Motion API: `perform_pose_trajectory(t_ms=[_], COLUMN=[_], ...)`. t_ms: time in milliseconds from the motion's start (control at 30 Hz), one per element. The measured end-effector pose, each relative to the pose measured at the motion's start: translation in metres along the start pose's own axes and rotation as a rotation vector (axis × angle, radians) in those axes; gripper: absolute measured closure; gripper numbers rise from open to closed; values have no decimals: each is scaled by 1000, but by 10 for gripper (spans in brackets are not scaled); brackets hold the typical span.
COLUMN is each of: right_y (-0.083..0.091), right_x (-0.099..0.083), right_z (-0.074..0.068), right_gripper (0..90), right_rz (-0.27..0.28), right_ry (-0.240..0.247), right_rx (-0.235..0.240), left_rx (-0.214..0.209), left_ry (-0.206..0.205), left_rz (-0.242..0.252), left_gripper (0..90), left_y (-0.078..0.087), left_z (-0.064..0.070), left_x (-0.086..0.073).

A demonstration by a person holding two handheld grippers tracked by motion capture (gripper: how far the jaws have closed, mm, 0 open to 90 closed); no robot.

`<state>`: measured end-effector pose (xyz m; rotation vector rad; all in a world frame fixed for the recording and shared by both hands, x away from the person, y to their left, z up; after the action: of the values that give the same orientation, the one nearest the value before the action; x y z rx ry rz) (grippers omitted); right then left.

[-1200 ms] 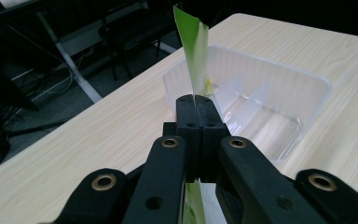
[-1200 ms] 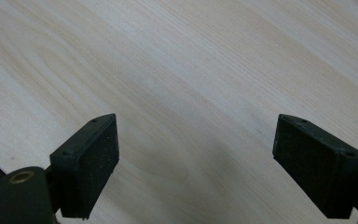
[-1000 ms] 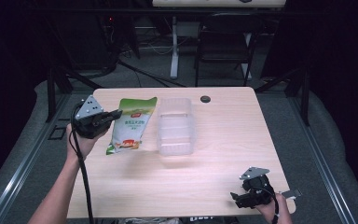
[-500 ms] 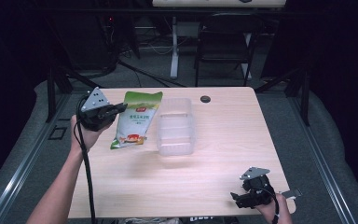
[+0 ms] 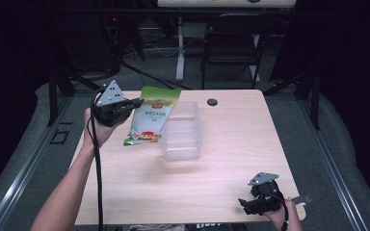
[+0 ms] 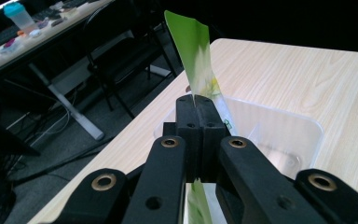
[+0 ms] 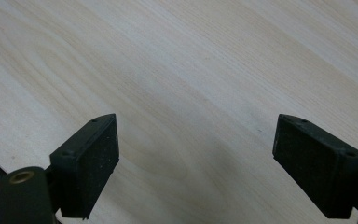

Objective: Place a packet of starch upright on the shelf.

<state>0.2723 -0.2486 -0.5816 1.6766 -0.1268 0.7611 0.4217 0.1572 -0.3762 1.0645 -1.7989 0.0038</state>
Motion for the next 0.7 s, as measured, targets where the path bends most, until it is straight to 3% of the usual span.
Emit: perform_pose_trajectory(t_ms=[367,700], right_y=[0,0], right_x=[0,-1], right_z=[0,0], right_gripper=[135,135], right_rz=[-2,3], right_ry=[2,-1], right_rx=[11,9], left_rx=[-46,-119], left_ry=[-29,-39], left_rz=[15,14], left_gripper=[900,900], left_y=[-26,-61], left_z=[8,22], left_x=[14,18])
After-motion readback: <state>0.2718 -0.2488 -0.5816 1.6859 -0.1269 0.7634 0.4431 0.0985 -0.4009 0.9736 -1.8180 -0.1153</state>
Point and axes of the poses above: each handheld gripper's, and its own axes: y roughly backward along the jaws, x roughly out of its top, z roughly to its right, the point moved 4 cm from there along -y, roughly forward along the jaws, and after that the axes turned 15 degrees about -y, right-handed, at the moved point
